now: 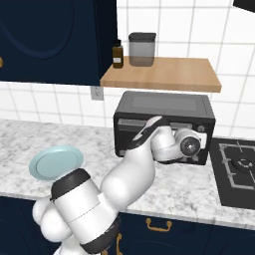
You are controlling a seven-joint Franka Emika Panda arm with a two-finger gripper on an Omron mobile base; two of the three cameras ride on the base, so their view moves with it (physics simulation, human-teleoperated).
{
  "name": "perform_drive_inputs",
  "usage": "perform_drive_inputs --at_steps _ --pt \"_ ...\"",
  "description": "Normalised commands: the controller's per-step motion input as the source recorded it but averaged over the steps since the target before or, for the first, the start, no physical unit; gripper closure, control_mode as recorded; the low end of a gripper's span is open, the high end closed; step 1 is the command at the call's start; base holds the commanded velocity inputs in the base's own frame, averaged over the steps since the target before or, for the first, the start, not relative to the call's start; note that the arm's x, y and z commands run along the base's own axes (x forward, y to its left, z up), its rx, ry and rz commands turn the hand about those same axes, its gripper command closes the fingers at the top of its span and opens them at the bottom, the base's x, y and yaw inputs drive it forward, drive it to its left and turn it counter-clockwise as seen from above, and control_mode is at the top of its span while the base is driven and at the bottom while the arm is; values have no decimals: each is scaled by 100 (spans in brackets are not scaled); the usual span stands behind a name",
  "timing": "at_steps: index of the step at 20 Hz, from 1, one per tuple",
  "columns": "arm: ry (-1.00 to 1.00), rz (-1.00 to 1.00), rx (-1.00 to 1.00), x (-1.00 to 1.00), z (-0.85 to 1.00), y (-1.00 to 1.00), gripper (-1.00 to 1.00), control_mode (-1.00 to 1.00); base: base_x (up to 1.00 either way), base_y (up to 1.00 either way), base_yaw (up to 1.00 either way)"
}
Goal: Pick up the kebab skewer and baguette bread, and place them inside the toaster oven. Close the toaster oven door and start by setting the timer.
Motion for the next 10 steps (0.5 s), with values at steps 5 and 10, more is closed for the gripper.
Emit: perform_drive_inputs --at_steps 5,10 --pt "0 0 0 -33 0 -2 -100 -100 0 0 0" --pt "0 0 0 -11 17 -23 -100 -100 0 0 0"
